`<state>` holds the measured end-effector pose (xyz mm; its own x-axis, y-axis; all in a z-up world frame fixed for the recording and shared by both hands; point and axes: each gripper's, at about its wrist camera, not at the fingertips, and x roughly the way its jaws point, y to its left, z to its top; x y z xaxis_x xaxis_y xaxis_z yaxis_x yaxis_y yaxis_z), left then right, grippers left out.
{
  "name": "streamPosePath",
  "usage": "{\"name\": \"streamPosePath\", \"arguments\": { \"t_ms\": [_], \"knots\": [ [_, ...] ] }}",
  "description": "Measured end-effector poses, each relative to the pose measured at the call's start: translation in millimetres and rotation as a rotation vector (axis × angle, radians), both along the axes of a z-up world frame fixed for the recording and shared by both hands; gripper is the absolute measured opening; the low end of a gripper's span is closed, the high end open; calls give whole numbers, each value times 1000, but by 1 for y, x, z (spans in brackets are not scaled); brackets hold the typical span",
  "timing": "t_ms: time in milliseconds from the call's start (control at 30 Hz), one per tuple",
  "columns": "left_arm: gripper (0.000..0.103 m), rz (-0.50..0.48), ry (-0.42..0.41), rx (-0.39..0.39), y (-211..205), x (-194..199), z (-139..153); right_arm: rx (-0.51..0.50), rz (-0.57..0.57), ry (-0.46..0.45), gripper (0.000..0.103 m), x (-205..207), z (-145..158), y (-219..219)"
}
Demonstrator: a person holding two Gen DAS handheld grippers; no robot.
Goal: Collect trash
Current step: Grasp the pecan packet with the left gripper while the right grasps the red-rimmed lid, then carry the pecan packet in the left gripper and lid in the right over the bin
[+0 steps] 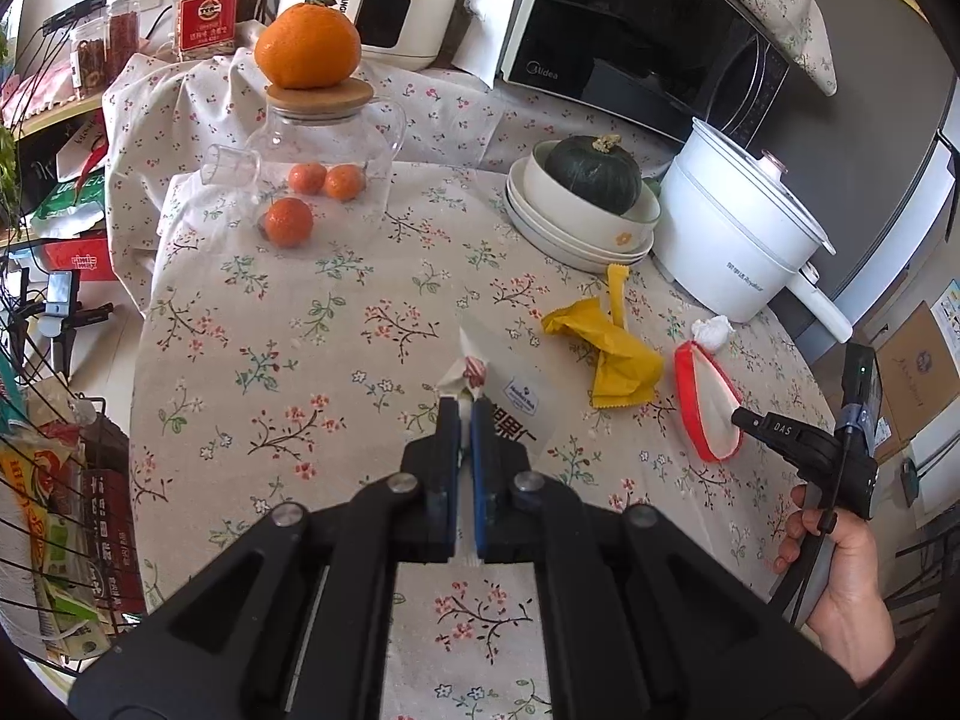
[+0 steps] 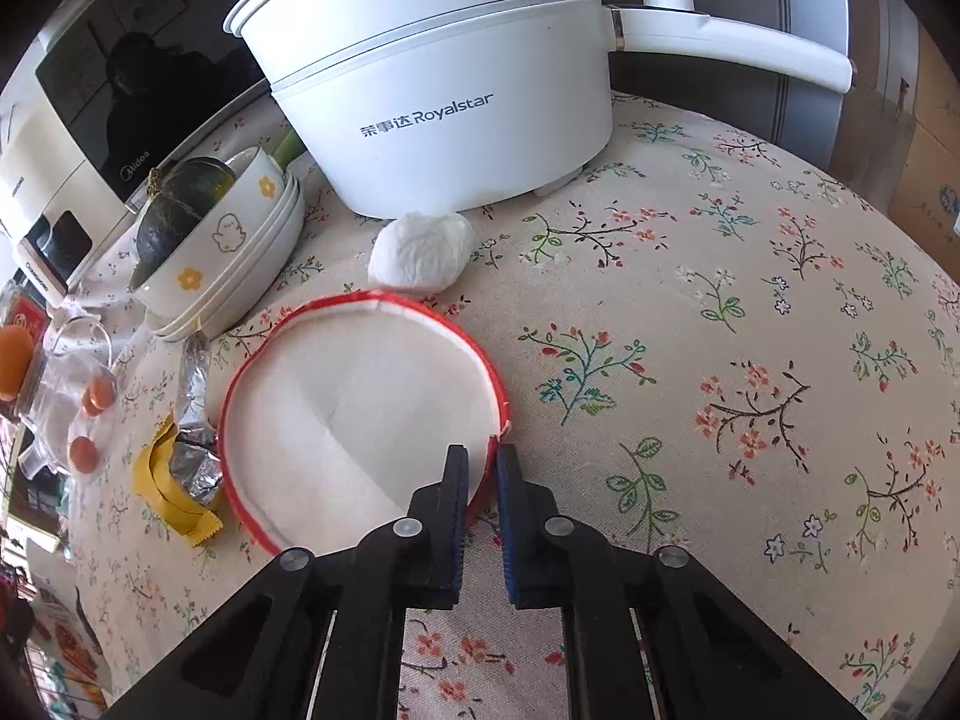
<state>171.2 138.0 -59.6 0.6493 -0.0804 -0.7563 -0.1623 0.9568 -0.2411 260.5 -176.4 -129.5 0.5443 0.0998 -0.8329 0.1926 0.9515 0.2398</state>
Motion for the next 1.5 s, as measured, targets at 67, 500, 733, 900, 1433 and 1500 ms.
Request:
{"name": "streamPosePath", "arguments": {
  "t_ms": [67, 500, 733, 900, 1433, 1500],
  "knots": [
    [4, -10, -3, 4, -4, 0, 1, -21, 9, -10, 5, -5, 8, -3],
    [4, -98, 6, 5, -44, -17, -3, -134, 93, -72, 4, -61, 67, -33],
    [4, -156, -20, 3, -71, -25, 4, -169, 106, -81, 4, -93, 88, -52],
    [4, -196, -24, -22, -90, -30, 8, -186, 100, -75, 4, -116, 97, -73],
    [4, -370, -39, -47, -169, -41, 14, -223, 12, -49, 4, -185, 104, -149],
    [4, -390, -37, -47, -179, -41, 13, -228, -3, -35, 4, -192, 101, -159]
  ]
}}
